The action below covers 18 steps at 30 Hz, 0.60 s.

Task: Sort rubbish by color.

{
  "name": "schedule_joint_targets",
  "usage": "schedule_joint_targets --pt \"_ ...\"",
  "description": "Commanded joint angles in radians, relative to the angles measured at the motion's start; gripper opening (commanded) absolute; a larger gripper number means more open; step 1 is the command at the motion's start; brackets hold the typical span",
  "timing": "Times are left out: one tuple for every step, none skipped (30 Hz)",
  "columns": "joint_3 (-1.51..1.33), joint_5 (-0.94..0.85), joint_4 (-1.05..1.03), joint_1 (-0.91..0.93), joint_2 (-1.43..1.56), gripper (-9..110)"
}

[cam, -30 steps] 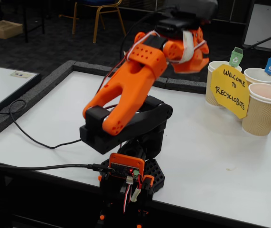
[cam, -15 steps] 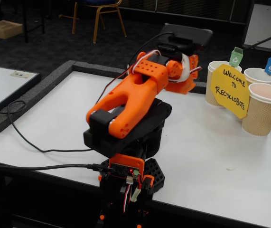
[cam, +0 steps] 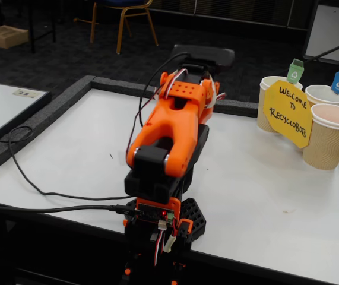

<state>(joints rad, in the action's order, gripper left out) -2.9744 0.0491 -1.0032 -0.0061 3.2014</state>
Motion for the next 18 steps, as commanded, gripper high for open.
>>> schedule_joint_targets --pt "0.017 0.037 -0.028 -0.048 0.025 0" --pt "0.005 0.037 -0.032 -0.046 0.025 0" --pt "-0.008 0.038 -0.037 -0.038 0.025 0" --pt "-0.02 0.038 -0.046 -0.029 0.025 0" --pt "-0.035 0.038 -0.054 -0.018 0.025 0" --pt "-0.049 0.038 -0.06 -0.014 0.025 0" --pt "-0.055 0.038 -0.069 -0.009 0.025 0" --pt "-0.054 0.038 -0.08 -0.006 0.025 0" --pt "-0.051 0.038 -0.087 -0.009 0.025 0" --pt "-0.051 0.038 -0.094 -0.012 0.025 0" --pt "-0.049 0.038 -0.1 -0.012 0.025 0" --pt "-0.046 0.038 -0.11 -0.012 0.025 0" --pt "-0.044 0.038 -0.123 -0.012 0.028 0" --pt "-0.044 0.038 -0.137 -0.012 0.041 0" --pt "-0.048 0.038 -0.155 -0.012 0.066 0" --pt "-0.049 0.038 -0.17 -0.015 0.086 0" --pt "-0.049 0.038 -0.176 -0.015 0.087 0" --pt "-0.049 0.038 -0.183 -0.015 0.087 0"
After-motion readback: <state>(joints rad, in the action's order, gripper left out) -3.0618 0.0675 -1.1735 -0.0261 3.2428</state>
